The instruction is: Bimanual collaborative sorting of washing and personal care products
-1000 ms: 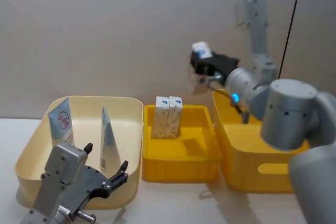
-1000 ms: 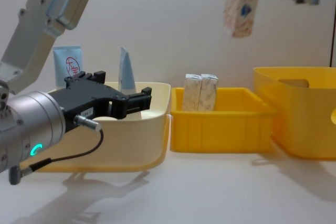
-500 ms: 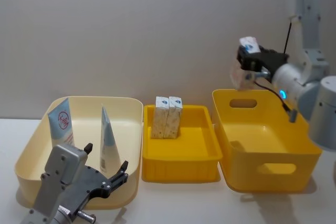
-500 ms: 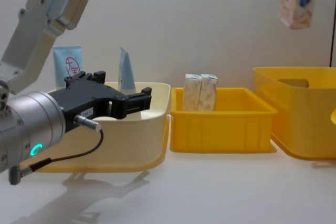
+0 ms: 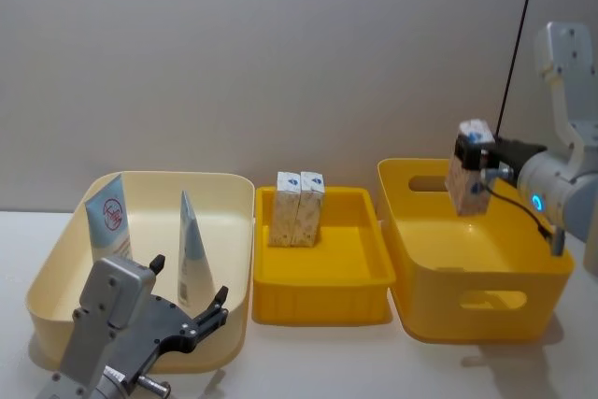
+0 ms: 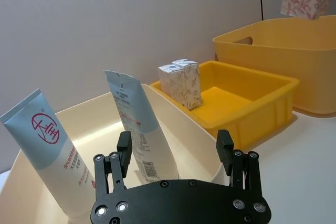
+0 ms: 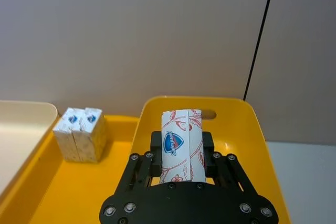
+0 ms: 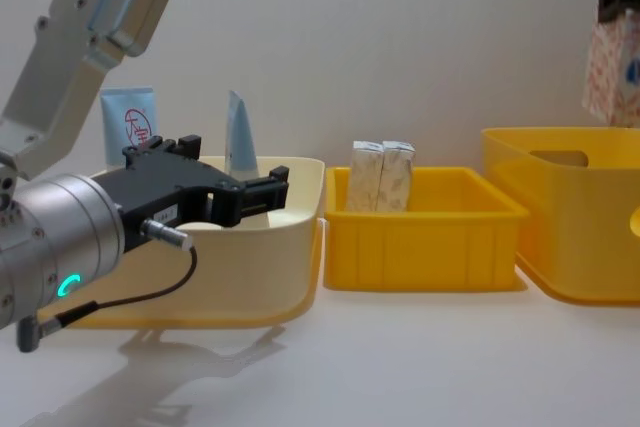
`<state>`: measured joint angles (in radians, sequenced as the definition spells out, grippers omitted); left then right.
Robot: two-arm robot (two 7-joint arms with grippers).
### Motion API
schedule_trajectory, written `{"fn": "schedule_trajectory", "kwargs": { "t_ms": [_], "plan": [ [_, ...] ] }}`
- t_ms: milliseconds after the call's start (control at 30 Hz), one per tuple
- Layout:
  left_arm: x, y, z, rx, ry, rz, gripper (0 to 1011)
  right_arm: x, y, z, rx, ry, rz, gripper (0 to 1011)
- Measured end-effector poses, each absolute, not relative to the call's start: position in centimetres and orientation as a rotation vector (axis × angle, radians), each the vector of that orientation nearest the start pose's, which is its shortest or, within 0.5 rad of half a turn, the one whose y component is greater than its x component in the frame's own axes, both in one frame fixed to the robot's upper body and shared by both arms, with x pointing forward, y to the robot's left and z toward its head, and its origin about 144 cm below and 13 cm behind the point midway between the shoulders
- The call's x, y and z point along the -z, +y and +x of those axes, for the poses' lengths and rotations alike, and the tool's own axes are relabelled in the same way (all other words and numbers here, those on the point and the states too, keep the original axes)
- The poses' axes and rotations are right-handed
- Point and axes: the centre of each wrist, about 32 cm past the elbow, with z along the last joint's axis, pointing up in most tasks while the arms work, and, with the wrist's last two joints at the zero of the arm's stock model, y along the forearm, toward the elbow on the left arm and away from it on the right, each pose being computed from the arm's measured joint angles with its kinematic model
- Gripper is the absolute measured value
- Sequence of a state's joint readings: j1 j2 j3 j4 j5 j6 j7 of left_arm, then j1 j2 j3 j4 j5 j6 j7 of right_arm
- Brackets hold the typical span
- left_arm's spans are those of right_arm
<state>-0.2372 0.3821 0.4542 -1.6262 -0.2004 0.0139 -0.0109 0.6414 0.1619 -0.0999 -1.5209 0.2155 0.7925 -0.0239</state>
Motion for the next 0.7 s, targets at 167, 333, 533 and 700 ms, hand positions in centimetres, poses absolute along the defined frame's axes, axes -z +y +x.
{"fn": "schedule_trajectory", "kwargs": {
  "t_ms": [167,333,533,700],
  "plan": [
    [-120.4,19.8,49.2,-1.124,-0.268,0.061,1002,-136.8,-25.0,58.4,1.497,0.218,-0.242,533],
    [-120.4,19.8,49.2,-1.124,-0.268,0.061,1003,-136.1,-25.3,58.5,1.502,0.268,-0.280,675],
    [-120.4,19.8,49.2,-1.124,-0.268,0.061,1003,-135.5,-25.5,58.5,1.505,0.308,-0.309,864],
    [-120.4,19.8,49.2,-1.124,-0.268,0.061,1003,-135.2,-25.7,58.5,1.506,0.331,-0.326,990]
  ]
}}
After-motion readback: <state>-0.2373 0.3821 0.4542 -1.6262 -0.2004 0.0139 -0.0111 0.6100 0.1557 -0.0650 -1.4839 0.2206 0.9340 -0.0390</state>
